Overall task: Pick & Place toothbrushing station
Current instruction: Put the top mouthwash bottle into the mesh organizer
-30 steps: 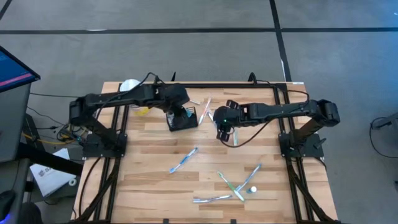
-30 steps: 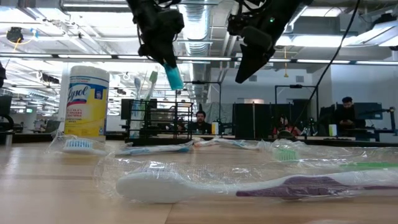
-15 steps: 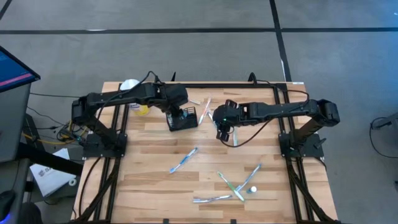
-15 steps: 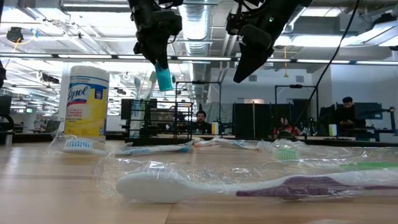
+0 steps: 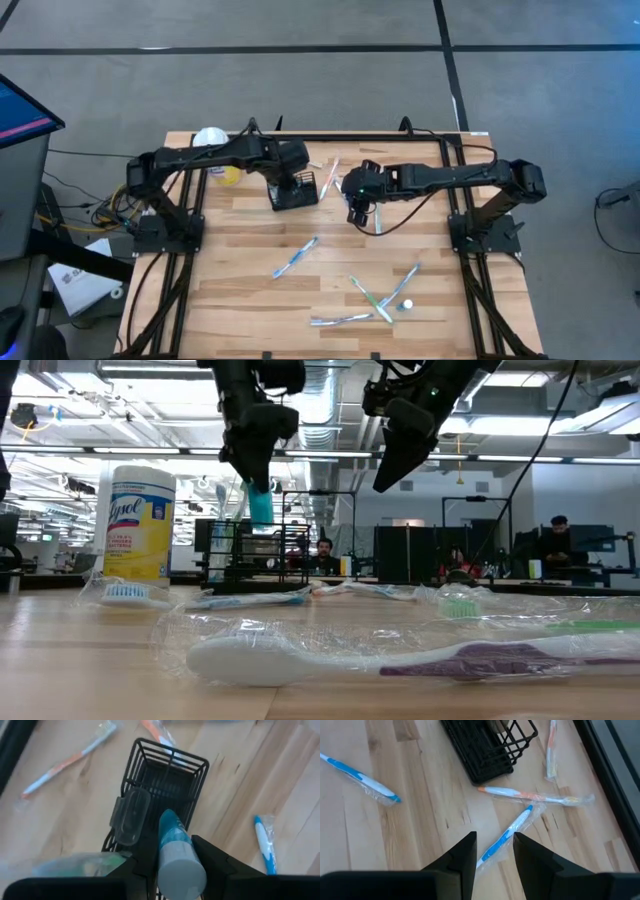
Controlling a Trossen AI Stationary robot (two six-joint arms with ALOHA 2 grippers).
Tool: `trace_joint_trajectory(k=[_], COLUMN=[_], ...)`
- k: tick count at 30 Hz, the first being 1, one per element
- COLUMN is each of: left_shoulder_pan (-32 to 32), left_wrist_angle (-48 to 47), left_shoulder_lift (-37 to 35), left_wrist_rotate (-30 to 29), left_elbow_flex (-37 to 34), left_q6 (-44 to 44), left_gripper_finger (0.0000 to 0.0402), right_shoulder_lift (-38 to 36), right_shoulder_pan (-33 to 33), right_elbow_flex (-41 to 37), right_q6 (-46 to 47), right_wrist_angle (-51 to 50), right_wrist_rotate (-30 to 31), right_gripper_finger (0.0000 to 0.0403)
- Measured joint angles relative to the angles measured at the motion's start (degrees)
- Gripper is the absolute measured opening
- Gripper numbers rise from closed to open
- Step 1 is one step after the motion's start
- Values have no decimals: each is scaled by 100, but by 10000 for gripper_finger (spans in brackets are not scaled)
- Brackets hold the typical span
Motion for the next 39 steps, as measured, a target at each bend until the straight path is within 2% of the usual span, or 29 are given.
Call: trace_joint_trajectory(k=[12, 23, 31, 39], left_shoulder_pan=[167, 185, 162, 148], left_wrist_angle=[7, 27, 234, 477], left_shoulder_lift=[529, 585, 583, 576], left_wrist_rotate=[124, 266, 365, 371], left_elbow_flex=[0, -35, -509, -640], left_q6=[317, 566, 556, 559], left_gripper_finger=[88, 88, 88, 94], right_shoulder_lift=[0, 2, 2, 4], right_shoulder_pan=[1, 1, 1, 1], right_elbow_flex=[0, 0, 0, 0], right_q6=[-58, -55, -55, -54], right_wrist_angle=[25, 42, 40, 42], right_wrist_rotate=[0, 0, 0, 0], right_gripper_finger=[118, 118, 118, 118])
